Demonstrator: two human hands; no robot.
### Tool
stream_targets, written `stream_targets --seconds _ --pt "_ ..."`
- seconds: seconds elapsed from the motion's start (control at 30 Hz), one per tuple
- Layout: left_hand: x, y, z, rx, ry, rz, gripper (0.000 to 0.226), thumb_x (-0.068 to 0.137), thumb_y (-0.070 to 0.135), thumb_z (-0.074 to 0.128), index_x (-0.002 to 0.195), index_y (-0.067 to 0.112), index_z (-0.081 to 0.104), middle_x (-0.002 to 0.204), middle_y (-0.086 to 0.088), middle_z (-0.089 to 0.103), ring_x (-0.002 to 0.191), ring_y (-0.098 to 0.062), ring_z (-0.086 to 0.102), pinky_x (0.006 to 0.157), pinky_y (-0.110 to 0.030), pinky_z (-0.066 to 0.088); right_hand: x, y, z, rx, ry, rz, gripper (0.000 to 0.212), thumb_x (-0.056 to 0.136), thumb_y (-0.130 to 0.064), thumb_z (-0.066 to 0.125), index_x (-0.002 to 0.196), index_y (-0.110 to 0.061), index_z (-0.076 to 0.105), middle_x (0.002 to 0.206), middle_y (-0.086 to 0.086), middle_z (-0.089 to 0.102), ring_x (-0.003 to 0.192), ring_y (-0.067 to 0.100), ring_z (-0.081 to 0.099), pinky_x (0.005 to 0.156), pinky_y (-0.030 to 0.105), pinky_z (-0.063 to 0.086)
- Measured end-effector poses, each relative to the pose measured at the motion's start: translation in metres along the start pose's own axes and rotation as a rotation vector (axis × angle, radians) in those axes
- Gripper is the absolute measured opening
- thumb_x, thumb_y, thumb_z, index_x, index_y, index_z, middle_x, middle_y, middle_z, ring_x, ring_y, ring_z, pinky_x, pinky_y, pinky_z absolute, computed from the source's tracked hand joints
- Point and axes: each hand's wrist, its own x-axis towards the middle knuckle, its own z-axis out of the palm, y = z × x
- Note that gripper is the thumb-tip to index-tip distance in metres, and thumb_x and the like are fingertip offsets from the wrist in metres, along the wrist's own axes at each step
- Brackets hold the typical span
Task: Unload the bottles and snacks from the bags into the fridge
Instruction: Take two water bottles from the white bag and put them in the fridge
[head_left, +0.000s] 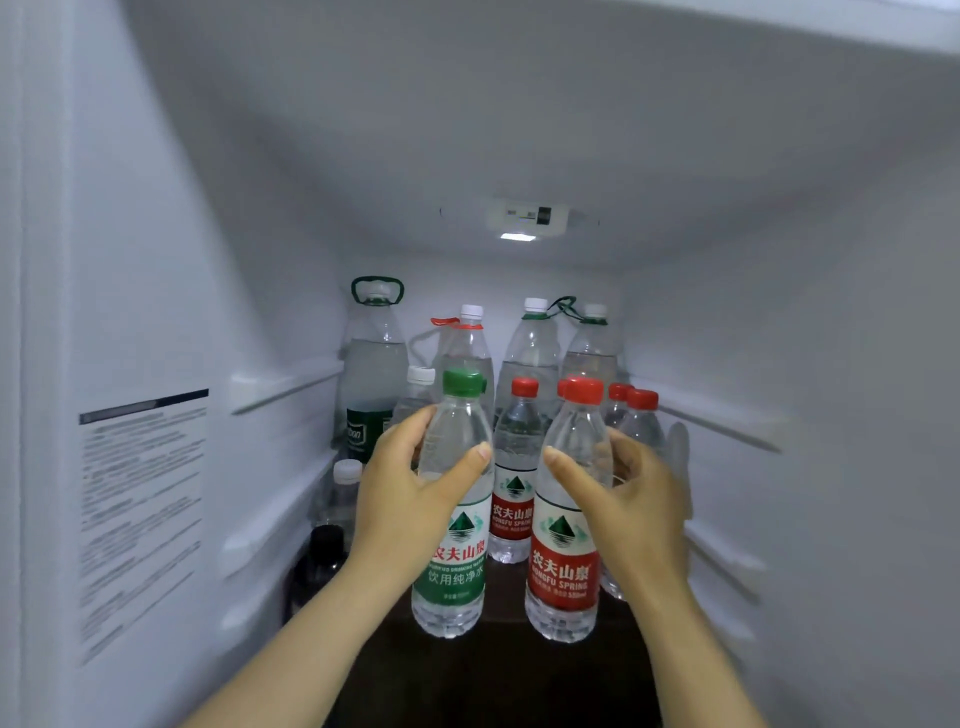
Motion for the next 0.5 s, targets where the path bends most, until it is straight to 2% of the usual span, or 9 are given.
stream_targets --seconds 0.1,0.17,0.3,0.43,0.5 --pt "0.002 -0.014 0.011 -0.015 -0.021 -0.027 0.055 0.071 0.059 0.069 0.121 0.039 0.056 0.118 0.015 0.061 0.109 -0.004 0.057 0.092 -0.039 0.052 0.002 0.013 0.007 -0.043 -0.010 0.028 0.035 0.072 -0.056 0.072 0.102 -0.042 0.062 0.097 -0.017 0.068 0.090 -0.003 0.063 0.078 0.031 0.056" --pt "0.002 -0.020 0.015 -0.018 -0.026 -0.030 0.052 0.074 0.057 0.069 0.121 0.039 0.056 0.119 0.015 0.060 0.110 -0.003 0.057 0.093 -0.039 0.051 0.002 0.019 0.009 -0.037 0.018 0.052 0.037 0.072 -0.055 0.073 0.104 -0.039 0.063 0.095 -0.018 0.067 0.089 -0.004 0.062 0.078 0.029 0.055" --pt "0.008 -0.025 0.024 0.019 -0.091 -0.051 0.062 0.078 0.057 0.063 0.134 0.036 0.046 0.133 0.013 0.049 0.121 -0.007 0.049 0.100 -0.040 0.046 0.006 0.023 0.010 -0.065 -0.017 0.055 0.034 0.072 -0.057 0.071 0.100 -0.045 0.057 0.094 -0.022 0.064 0.087 -0.008 0.059 0.072 0.021 0.050" --pt "0.006 -0.037 0.023 -0.044 -0.155 -0.117 0.067 0.077 0.059 0.063 0.137 0.044 0.036 0.137 0.010 0.048 0.122 -0.011 0.050 0.101 -0.044 0.045 0.004 0.028 0.012 -0.060 -0.060 0.088 0.040 0.075 -0.050 0.073 0.106 -0.048 0.048 0.097 -0.027 0.057 0.090 -0.012 0.053 0.075 0.018 0.046" --pt "0.001 -0.044 0.022 -0.076 -0.191 -0.138 0.068 0.077 0.052 0.068 0.136 0.048 0.034 0.136 0.012 0.049 0.122 -0.008 0.051 0.101 -0.042 0.046 -0.004 0.036 0.013 -0.048 -0.097 0.123 0.044 0.074 -0.044 0.076 0.108 -0.049 0.048 0.103 -0.025 0.059 0.097 -0.007 0.056 0.081 0.022 0.049"
